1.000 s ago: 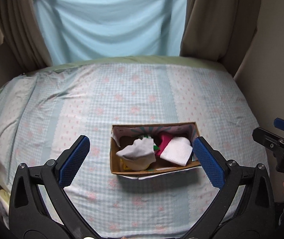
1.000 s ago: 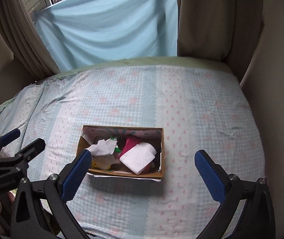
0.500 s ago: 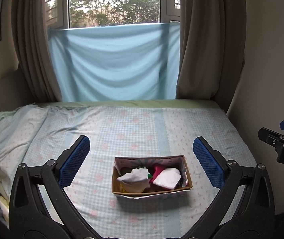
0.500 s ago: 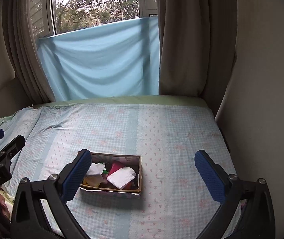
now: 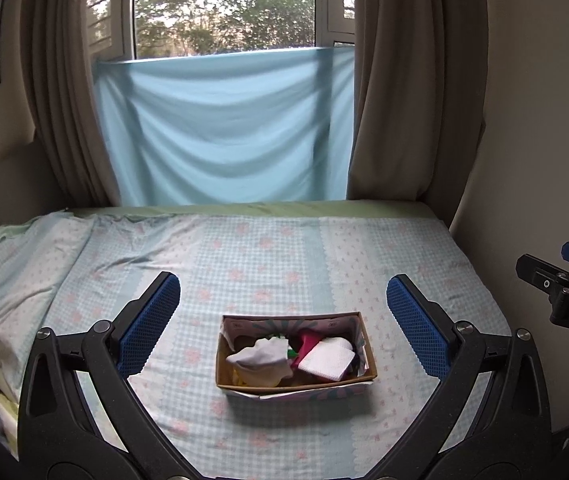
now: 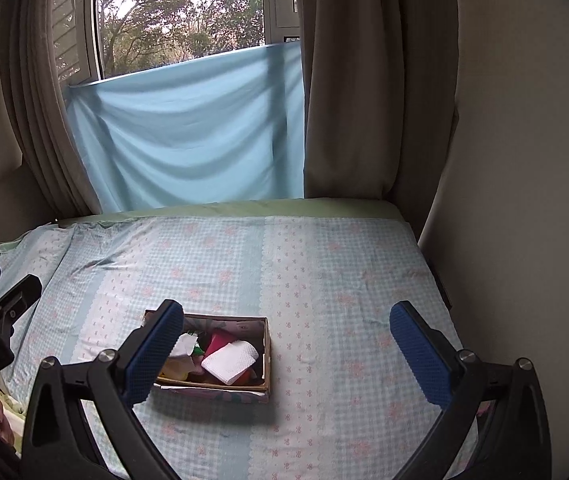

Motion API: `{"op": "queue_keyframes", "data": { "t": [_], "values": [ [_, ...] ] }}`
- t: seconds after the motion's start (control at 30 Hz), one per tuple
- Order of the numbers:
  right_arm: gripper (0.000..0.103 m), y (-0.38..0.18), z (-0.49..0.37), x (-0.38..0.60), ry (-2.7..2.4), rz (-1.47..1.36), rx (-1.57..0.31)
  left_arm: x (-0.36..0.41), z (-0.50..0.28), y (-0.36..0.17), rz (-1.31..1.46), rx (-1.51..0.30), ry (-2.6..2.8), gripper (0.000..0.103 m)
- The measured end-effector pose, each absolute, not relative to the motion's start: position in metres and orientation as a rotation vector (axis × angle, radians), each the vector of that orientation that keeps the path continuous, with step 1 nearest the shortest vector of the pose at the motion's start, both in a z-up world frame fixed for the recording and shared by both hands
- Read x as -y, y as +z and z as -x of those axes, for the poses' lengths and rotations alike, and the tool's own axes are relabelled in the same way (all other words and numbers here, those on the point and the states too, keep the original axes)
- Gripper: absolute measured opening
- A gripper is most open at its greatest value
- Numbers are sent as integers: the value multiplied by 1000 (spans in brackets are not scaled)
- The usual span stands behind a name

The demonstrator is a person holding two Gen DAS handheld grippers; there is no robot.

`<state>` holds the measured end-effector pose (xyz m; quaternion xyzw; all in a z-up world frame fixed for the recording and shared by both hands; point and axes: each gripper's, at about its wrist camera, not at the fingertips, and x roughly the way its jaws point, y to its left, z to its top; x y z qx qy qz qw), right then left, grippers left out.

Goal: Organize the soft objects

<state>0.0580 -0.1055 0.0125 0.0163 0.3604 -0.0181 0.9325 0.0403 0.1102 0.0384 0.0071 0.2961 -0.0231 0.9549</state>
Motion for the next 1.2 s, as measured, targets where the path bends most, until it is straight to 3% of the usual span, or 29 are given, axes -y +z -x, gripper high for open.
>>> {"op": "queue_keyframes", "data": {
  "t": [1.2],
  "values": [
    [103,14,-68,111,-60,-44,-715,-105,-56,36,-56,-610,-55,103]
  ]
}}
